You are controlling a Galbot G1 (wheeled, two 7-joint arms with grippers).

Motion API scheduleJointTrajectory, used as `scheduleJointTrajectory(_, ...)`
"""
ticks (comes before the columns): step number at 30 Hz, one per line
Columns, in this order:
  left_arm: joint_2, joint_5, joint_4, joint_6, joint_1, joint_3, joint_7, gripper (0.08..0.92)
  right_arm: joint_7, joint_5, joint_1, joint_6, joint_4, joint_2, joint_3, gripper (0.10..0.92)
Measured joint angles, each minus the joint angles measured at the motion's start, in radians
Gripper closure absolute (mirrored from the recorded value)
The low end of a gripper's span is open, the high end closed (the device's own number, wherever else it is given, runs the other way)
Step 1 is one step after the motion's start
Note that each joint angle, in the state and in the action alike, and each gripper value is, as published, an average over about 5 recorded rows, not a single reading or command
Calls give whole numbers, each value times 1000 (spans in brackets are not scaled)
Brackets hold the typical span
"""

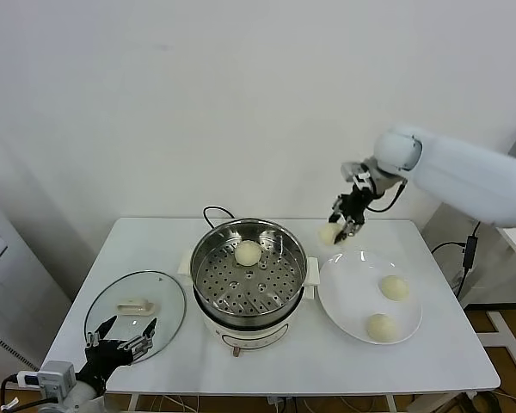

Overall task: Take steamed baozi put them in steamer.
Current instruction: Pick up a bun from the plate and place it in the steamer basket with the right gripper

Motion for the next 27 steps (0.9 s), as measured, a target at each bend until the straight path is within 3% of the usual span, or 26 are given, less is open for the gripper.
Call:
scheduleJointTrajectory(14,-14,15,0,-1,4,-1,1,177,185,260,27,-163,103,151,-19,584)
scheduleJointTrajectory(27,-12,14,0,-2,3,-4,2,177,354,347,-57,-281,81,310,-31,584)
